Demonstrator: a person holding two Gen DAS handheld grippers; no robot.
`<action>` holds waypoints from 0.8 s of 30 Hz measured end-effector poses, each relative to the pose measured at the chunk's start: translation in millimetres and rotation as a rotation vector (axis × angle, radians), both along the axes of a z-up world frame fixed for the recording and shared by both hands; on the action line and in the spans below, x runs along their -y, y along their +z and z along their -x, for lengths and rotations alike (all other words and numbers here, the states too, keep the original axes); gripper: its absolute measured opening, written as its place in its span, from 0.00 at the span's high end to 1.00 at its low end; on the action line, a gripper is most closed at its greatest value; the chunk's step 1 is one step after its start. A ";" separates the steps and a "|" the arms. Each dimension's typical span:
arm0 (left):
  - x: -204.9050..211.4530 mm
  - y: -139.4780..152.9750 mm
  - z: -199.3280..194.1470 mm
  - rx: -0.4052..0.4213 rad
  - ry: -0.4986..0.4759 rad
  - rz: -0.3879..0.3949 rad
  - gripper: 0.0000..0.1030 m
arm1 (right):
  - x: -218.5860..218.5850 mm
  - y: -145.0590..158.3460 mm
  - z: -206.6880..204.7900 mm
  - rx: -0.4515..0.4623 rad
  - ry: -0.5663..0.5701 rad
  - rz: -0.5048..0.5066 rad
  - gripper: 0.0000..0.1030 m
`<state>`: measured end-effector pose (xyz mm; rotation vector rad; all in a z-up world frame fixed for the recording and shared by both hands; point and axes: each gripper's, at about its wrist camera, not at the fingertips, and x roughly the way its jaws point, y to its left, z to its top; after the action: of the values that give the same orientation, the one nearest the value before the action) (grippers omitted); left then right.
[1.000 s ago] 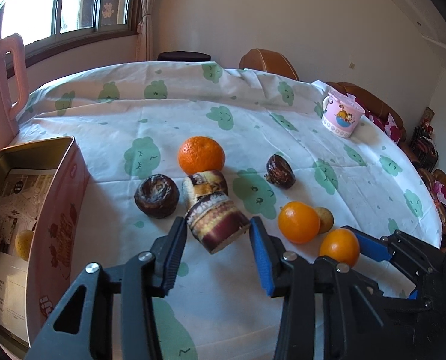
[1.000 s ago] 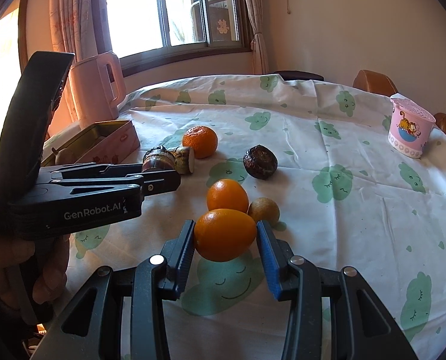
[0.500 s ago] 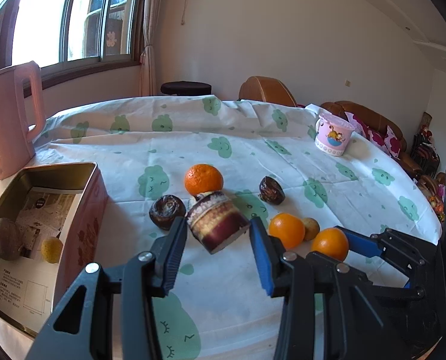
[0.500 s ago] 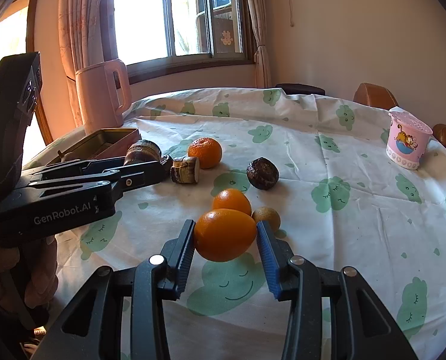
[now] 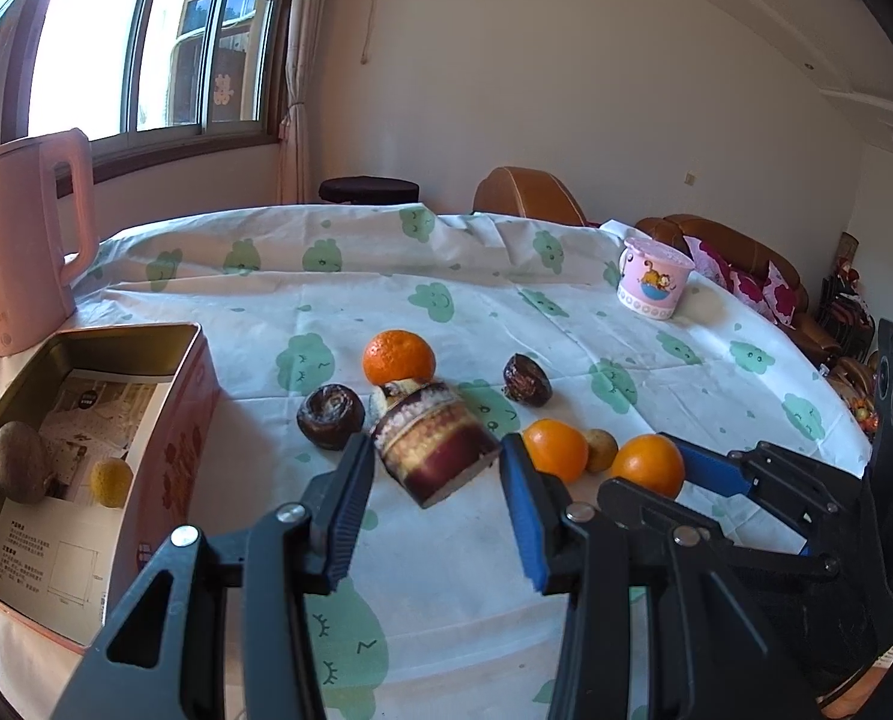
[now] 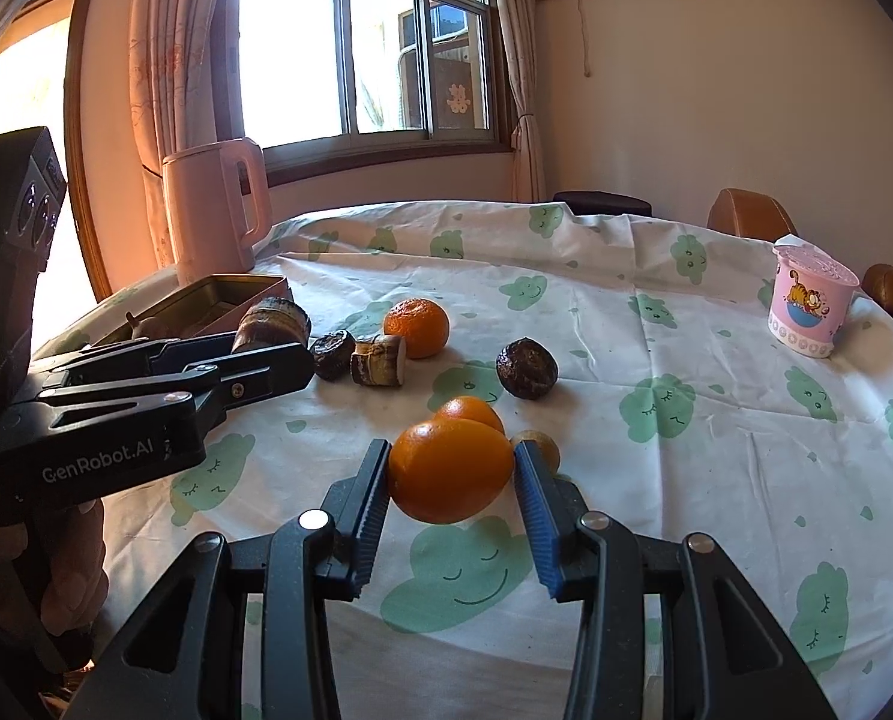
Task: Organize fruits
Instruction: 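Lift the cylinder and orange and carry them toward the tin box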
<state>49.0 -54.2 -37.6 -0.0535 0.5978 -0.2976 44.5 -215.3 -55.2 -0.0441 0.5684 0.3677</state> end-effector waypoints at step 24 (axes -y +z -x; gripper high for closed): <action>6.9 1.2 18.6 0.091 -0.004 -0.026 0.56 | 1.8 3.0 8.6 0.061 0.005 -0.006 0.58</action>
<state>30.3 -61.1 -36.5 -0.0137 0.5113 -0.2949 36.0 -217.1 -52.1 -0.0512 0.5073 0.3718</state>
